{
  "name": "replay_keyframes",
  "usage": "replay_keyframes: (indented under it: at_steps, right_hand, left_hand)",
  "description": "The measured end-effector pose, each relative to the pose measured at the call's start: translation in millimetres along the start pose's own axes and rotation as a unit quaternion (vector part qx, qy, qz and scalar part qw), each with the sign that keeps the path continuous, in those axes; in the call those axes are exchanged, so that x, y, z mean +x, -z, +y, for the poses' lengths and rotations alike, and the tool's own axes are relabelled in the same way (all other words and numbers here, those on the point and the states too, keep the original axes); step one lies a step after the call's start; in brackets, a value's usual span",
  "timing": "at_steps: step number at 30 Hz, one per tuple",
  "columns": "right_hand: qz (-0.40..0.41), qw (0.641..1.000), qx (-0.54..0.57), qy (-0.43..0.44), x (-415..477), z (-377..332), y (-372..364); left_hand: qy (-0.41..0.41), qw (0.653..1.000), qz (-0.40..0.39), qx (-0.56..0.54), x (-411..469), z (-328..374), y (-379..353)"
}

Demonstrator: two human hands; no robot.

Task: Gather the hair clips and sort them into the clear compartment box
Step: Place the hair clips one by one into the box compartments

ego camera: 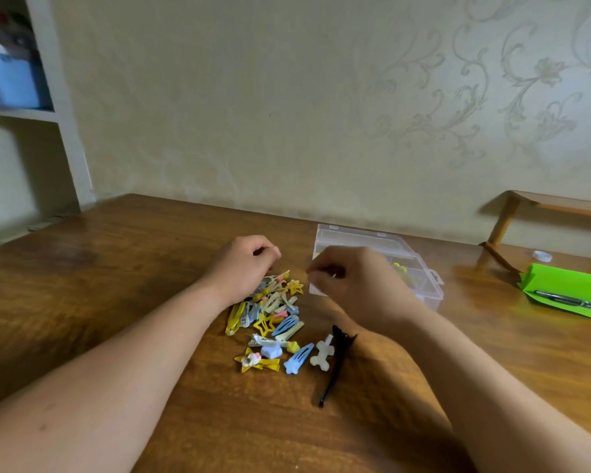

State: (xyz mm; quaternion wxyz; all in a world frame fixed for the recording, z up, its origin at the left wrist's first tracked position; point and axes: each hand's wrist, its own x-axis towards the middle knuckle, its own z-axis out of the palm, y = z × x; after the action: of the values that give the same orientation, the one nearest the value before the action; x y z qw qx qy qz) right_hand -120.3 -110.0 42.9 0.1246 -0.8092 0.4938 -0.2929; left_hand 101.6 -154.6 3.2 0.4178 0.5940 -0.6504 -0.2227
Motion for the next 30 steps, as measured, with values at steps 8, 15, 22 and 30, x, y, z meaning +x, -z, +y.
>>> replay_keyframes:
  at_steps: [8,15,22,30]
  right_hand:
    - [-0.071,0.991,-0.110,0.012,-2,-7,-30]
    - [-0.072,0.988,-0.131,0.025,0,-6,-39]
    - [-0.018,0.997,-0.061,0.041,-3,-3,-27]
    - [0.116,0.980,-0.011,-0.159,38,72,59]
  left_hand:
    - [0.007,1.000,0.000,-0.010,-2,1,0]
    - [0.001,1.000,-0.004,-0.011,0,-2,-2]
    - [-0.006,1.000,-0.010,-0.017,2,-8,-3]
    - [0.011,1.000,-0.008,-0.014,2,-7,-1]
